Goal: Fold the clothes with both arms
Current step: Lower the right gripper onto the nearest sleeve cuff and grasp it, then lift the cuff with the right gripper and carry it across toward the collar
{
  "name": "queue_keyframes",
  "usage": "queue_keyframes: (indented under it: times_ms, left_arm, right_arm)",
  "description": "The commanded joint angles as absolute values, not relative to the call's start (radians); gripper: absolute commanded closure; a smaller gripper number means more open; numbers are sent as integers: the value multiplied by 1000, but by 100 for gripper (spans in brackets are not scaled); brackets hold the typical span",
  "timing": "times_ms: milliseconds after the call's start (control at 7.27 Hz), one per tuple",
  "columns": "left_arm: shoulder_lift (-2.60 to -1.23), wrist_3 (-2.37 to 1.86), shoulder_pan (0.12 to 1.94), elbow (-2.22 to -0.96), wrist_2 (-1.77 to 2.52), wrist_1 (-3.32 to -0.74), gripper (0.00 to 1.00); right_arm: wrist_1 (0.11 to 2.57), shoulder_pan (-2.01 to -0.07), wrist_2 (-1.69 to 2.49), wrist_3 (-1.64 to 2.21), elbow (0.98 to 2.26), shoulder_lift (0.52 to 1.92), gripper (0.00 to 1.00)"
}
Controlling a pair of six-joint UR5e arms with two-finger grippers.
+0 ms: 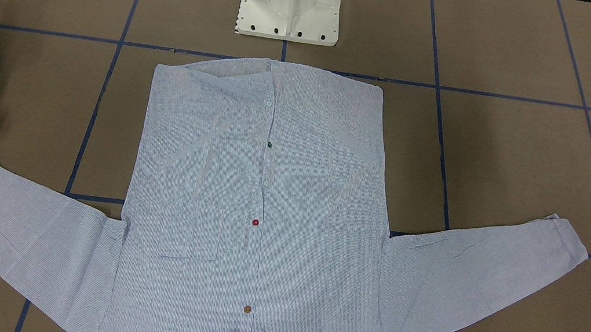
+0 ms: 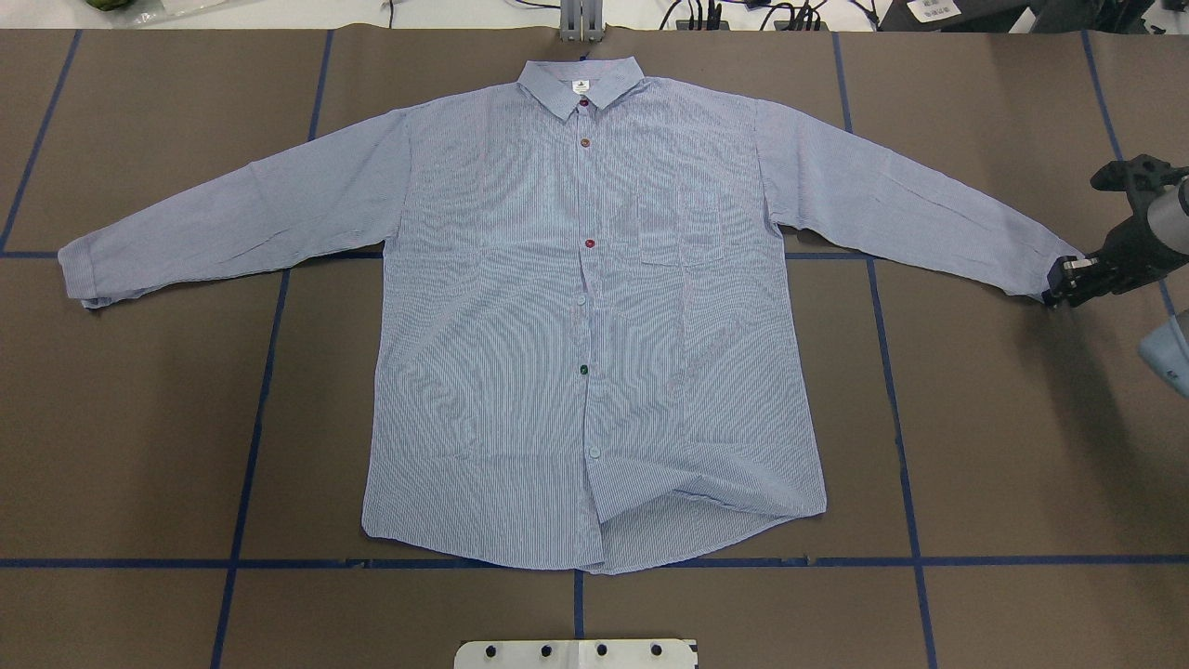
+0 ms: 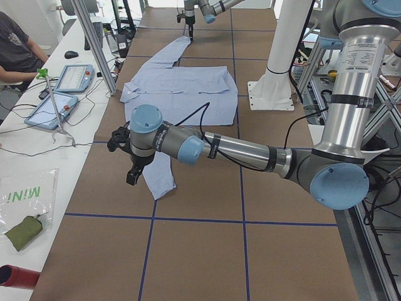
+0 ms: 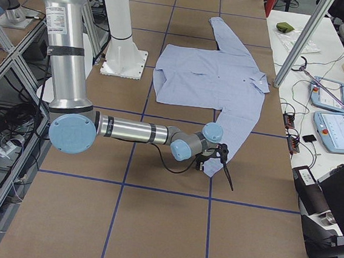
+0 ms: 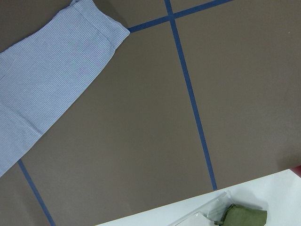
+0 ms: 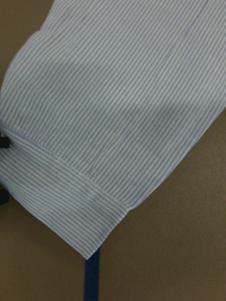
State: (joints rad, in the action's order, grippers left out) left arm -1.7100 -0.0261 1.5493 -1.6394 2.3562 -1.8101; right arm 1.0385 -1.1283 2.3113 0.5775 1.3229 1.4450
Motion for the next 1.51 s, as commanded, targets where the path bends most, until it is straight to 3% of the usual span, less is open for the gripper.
queue_keyframes:
  times_ms: [0,275,825,1376]
  left_arm:
    - [-1713,-26,1549,-1637,2356,-1810,0]
    - [-1720,-26,1549,-1637,2355,-1810,0]
    - [-1720,-25,1549,-1635,2353,-1810,0]
    - [-1718,-21,1549,-1629,2355,-1810,0]
  right_arm:
    - [1039,-1131,2312,581,1322,1439,100]
    - [1026,-1156,2331,574,1338,1433,100]
    - [1031,-1266,2436,563,1661,1445,100]
    - [1130,-1133,2427,685,1648,1033,100]
